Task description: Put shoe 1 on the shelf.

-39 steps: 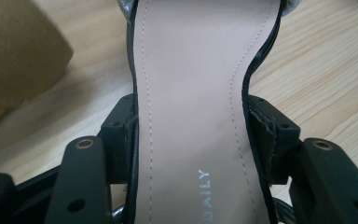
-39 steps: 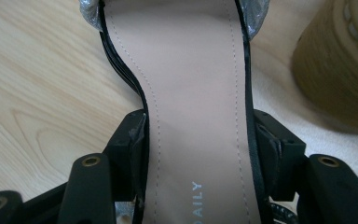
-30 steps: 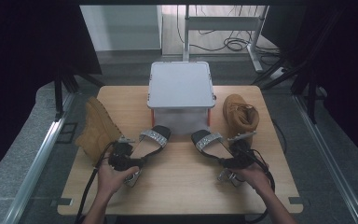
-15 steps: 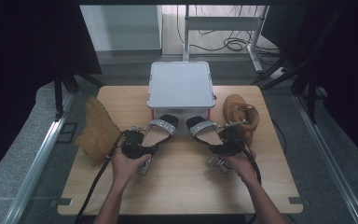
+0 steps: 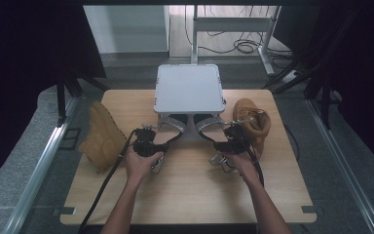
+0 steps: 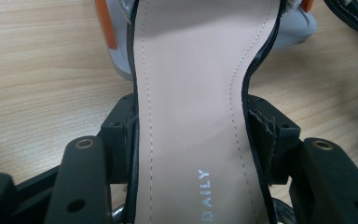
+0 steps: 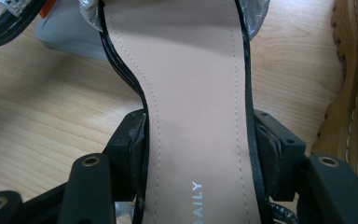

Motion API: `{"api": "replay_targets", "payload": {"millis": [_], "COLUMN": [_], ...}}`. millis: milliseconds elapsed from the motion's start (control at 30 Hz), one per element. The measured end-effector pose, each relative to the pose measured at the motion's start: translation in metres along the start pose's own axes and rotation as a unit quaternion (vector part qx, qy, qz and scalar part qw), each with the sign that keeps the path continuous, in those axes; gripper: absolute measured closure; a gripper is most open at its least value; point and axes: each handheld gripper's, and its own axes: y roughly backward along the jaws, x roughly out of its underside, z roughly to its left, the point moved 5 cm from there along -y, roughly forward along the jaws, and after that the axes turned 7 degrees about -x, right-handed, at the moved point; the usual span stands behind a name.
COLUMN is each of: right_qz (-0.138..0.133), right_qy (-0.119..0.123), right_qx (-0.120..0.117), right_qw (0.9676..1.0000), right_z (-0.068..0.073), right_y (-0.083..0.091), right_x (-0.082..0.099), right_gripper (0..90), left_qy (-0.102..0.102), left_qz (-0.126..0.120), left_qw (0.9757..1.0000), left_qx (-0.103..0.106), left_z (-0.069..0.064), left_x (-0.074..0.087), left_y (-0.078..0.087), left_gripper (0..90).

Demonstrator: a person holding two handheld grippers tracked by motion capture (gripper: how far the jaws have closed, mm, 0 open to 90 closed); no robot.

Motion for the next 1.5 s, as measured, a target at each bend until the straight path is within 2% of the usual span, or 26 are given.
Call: {"api": "replay_targets", "payload": {"millis": [200, 267, 367, 567, 733, 833, 967, 1167, 1367, 1467, 1500], "right_qz": [0.000, 0.003, -0.002, -0.009, -0.015, -0.017, -0.017, -0.010, -0.018, -0.019, -0.019], "right_qy": [-0.011, -0.013, -0.018, -0.027, -0.046, -0.060, -0.080, -0.086, -0.107, -0.117, -0.119], "right_qx": [0.002, 0.005, 0.003, 0.012, 0.010, 0.014, 0.016, 0.027, 0.041, 0.047, 0.049], "right_qw": [0.9999, 0.9999, 0.9998, 0.9995, 0.9988, 0.9979, 0.9966, 0.9958, 0.9933, 0.9919, 0.9915], "right_z": [0.001, 0.001, 0.001, 0.002, 0.005, 0.007, 0.011, 0.014, 0.016, 0.018, 0.018], "right_y": [-0.008, -0.011, -0.013, -0.015, -0.019, -0.024, -0.033, -0.048, -0.057, -0.061, -0.062], "right_x": [-0.006, -0.008, -0.011, -0.016, -0.018, -0.020, -0.021, -0.020, -0.023, -0.024, -0.024], "right_gripper": [42.5, 42.5, 42.5, 42.5, 42.5, 42.5, 42.5, 42.5, 42.4, 42.4, 42.4], "left_qy": [0.020, 0.022, 0.032, 0.033, 0.042, 0.046, 0.062, 0.068, 0.080, 0.082, 0.091], "left_qz": [-0.002, -0.003, -0.008, -0.008, -0.010, -0.014, -0.008, -0.008, -0.007, -0.003, -0.006], "left_qw": [0.9998, 0.9997, 0.9995, 0.9994, 0.9990, 0.9987, 0.9979, 0.9972, 0.9962, 0.9957, 0.9951], "left_qx": [-0.003, -0.005, 0.003, -0.002, -0.008, -0.014, -0.017, -0.031, -0.033, -0.043, -0.039], "left_z": [0.006, 0.007, 0.006, 0.006, 0.005, 0.004, 0.002, 0.001, -0.003, -0.003, -0.004], "left_x": [-0.004, -0.005, -0.006, -0.009, -0.015, -0.018, -0.019, -0.020, -0.025, -0.026, -0.026], "left_y": [-0.012, -0.015, -0.018, -0.022, -0.027, -0.031, -0.041, -0.050, -0.057, -0.063, -0.065], "left_gripper": [42.1, 42.1, 42.1, 42.1, 42.1, 42.1, 42.0, 42.0, 42.0, 42.0, 42.0]}}
